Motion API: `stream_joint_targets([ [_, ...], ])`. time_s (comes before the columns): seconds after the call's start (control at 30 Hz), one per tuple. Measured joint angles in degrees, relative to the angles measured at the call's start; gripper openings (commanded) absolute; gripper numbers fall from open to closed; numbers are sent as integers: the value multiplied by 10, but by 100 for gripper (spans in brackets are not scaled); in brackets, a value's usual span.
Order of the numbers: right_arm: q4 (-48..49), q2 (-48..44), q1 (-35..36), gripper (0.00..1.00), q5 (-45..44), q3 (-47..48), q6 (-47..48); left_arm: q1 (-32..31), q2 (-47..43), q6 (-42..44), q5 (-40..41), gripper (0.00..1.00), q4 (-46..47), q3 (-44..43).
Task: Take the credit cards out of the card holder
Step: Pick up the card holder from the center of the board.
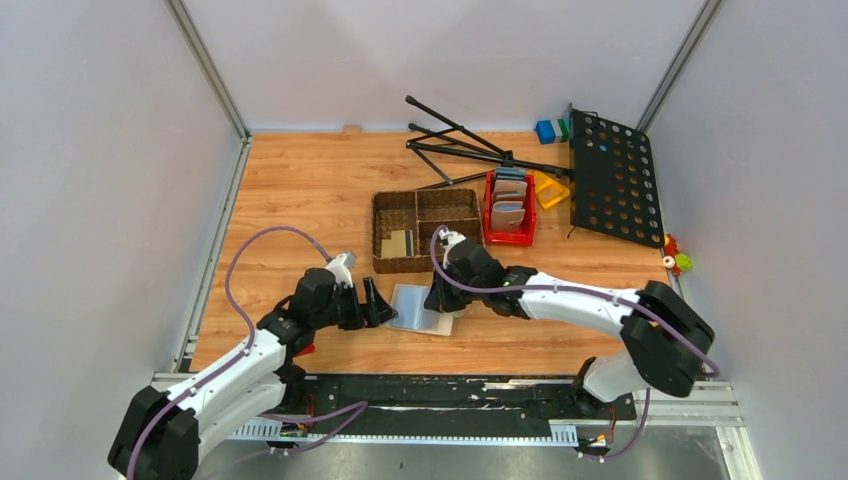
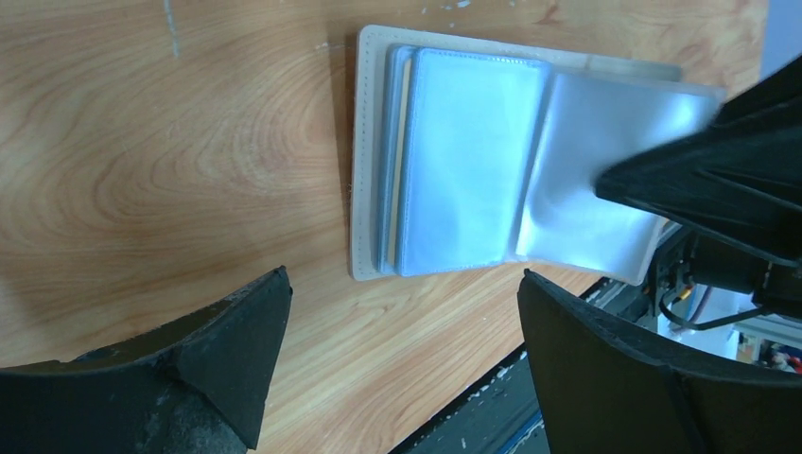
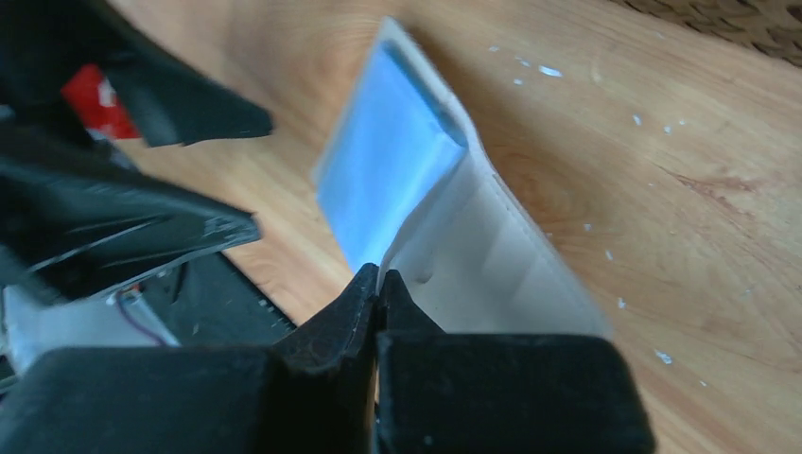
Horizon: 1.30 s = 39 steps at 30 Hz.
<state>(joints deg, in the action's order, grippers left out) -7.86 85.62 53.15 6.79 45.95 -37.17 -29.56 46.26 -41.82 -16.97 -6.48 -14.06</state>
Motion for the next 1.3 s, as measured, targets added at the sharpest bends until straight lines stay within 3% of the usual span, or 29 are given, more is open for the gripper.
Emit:
stream_joint_targets([
  [0.33,39,-115,0,0,66,-28,19,0,-75,-80,-53,99,130,74],
  [0.63,39,-206,0,0,99,-39,19,0,-172,-176,-80,100,178,82],
  [1.0,31,-353,-5,0,98,-39,20,0,-152,-356,-114,100,243,82],
  [1.3,31,-374,-10,0,107,-39,5,0,-72,-498,-146,100,426,82],
])
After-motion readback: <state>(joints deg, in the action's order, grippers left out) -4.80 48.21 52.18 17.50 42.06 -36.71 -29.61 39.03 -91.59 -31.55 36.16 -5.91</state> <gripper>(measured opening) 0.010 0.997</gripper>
